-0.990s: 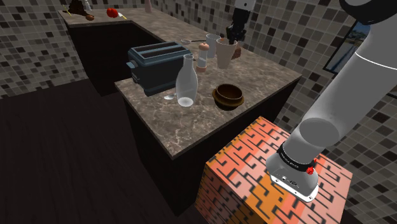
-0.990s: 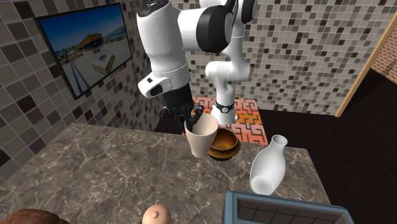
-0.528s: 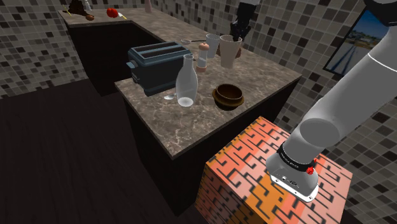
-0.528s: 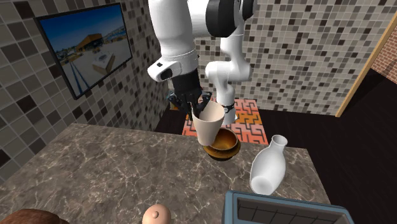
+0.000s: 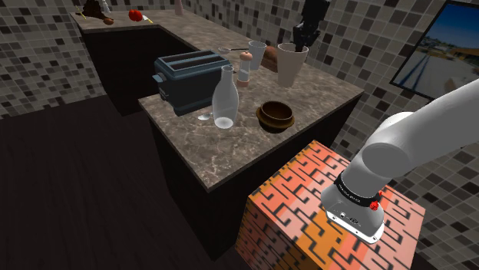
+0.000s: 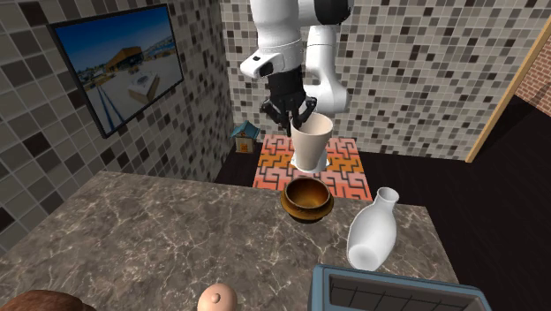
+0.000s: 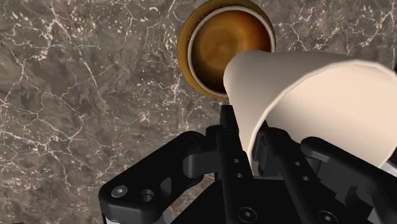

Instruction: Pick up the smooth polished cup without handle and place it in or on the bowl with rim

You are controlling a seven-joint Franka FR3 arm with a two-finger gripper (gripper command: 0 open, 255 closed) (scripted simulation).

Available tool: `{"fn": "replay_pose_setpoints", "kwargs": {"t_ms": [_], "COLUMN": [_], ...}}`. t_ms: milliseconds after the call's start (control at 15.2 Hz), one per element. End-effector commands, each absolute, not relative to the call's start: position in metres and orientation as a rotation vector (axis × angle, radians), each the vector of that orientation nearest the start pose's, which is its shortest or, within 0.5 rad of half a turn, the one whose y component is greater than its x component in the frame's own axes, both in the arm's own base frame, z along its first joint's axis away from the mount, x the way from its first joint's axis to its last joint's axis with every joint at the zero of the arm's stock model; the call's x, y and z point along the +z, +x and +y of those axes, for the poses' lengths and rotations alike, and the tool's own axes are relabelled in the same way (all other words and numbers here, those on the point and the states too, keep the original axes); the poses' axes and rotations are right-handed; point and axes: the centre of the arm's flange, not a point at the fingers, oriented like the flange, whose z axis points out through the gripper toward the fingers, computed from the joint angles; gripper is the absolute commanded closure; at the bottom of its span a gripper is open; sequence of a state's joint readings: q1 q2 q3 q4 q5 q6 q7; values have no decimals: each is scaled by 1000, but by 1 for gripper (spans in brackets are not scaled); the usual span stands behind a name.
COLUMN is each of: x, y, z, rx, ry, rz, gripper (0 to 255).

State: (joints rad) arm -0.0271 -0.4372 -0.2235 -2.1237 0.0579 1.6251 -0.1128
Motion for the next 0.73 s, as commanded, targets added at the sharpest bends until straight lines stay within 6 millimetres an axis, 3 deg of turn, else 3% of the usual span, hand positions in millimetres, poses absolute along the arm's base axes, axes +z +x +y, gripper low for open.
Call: {"fn": "replay_pose_setpoints", "kwargs": {"t_ms": [0, 660], "x": [573, 520], "y": [388, 388], "z": [-102, -102], "rx": [66, 66], "ry": [-2975, -2975], "rz": [178, 178], "gripper": [255, 255]}}
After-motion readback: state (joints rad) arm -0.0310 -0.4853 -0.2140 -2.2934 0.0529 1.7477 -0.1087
